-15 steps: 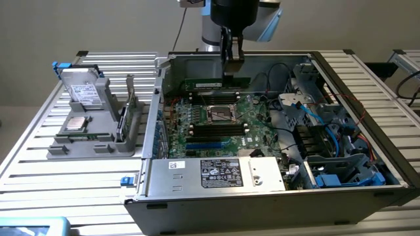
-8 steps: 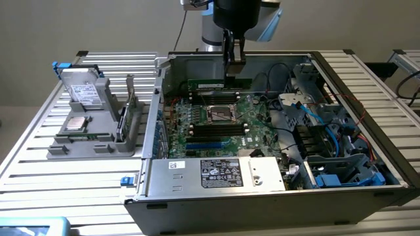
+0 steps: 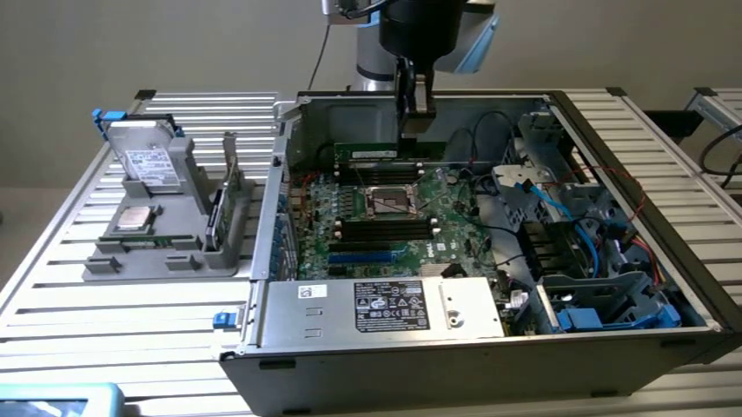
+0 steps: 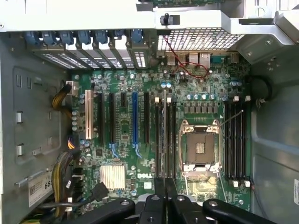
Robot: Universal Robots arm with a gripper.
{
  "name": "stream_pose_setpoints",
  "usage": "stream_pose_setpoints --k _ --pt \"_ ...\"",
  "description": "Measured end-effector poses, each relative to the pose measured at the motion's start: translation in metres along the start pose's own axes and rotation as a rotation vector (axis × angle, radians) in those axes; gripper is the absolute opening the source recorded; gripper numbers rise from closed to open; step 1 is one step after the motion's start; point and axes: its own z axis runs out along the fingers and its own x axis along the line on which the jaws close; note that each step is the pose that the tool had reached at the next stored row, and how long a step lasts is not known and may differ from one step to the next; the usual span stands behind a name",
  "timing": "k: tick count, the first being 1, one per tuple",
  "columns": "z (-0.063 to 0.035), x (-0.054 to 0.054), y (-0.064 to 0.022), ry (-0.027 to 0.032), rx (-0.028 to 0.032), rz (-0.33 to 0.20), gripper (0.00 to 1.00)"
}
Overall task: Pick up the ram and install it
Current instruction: 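Insert the ram into the slot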
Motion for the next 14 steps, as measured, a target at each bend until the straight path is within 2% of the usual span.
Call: stream_pose_setpoints --k 6,8,12,14 --pt "0.0091 -0.003 -0.0006 0.0028 0.0001 0.001 0.13" --pt "0.0112 -0.004 -0.0012 0.0073 0.0002 0.002 0.13" --pt "0.0146 -0.007 -0.0017 0.0210 0.0005 0.003 0.13" --pt "0.0168 -0.008 -0.0019 0.0245 0.0005 0.004 0.13"
